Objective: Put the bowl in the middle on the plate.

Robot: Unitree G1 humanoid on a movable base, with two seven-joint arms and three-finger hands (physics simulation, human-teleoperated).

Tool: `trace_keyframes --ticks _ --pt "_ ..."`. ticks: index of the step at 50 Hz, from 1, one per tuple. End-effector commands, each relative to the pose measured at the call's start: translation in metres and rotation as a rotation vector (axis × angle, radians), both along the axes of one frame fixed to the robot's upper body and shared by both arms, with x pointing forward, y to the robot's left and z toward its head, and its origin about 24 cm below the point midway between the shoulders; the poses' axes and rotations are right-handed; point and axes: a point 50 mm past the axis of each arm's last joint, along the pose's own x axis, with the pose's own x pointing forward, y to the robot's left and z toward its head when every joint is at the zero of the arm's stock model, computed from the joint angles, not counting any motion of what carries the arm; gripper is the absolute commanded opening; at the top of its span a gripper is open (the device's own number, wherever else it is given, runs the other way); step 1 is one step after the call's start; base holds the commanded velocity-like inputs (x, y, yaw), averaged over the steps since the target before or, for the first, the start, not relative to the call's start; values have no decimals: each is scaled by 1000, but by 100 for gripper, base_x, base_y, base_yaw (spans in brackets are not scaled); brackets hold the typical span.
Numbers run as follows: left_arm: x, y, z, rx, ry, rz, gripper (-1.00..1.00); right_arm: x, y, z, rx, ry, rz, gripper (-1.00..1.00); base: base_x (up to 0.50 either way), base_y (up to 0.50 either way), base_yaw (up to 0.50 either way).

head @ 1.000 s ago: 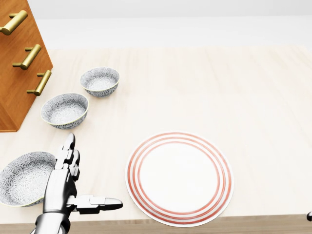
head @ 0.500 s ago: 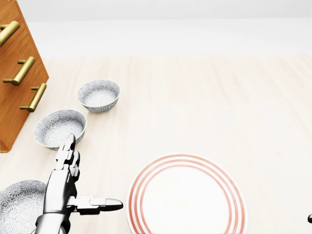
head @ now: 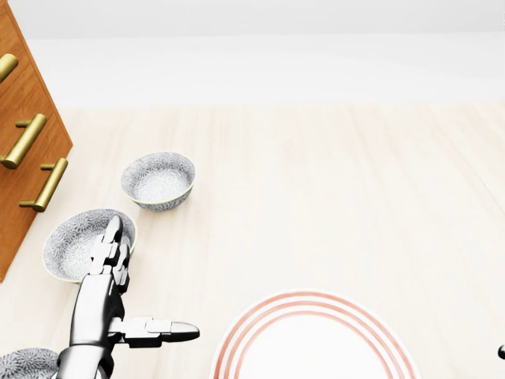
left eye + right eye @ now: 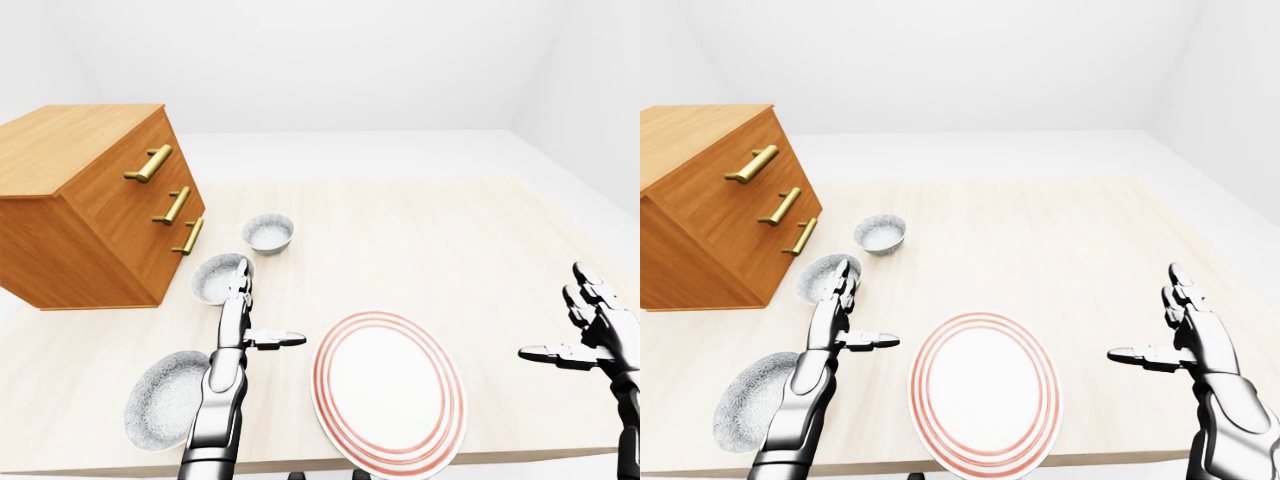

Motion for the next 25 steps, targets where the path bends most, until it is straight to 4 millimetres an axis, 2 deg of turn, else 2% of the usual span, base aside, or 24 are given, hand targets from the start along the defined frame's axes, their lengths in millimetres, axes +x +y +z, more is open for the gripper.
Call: trace_keyframes --ticks 1,11,19,21,22,25 --pt "0 0 1 1 1 3 100 -1 -1 2 0 -11 -9 100 0 0 0" --pt "2 2 -1 35 -19 12 100 -2 -1 0 -12 -6 -16 100 0 0 0" --pt "4 -3 14 188 -104 13 100 -1 -2 -2 -23 -4 -14 100 0 0 0" --pt "3 -5 20 110 -85 1 100 -1 -1 -2 -26 -4 -12 100 0 0 0" --pt "4 -3 28 160 -111 10 100 -1 -1 -3 -30 -4 -12 100 0 0 0" --pt "6 -4 34 168 -123 2 100 -1 -1 -3 -31 -4 -11 100 0 0 0"
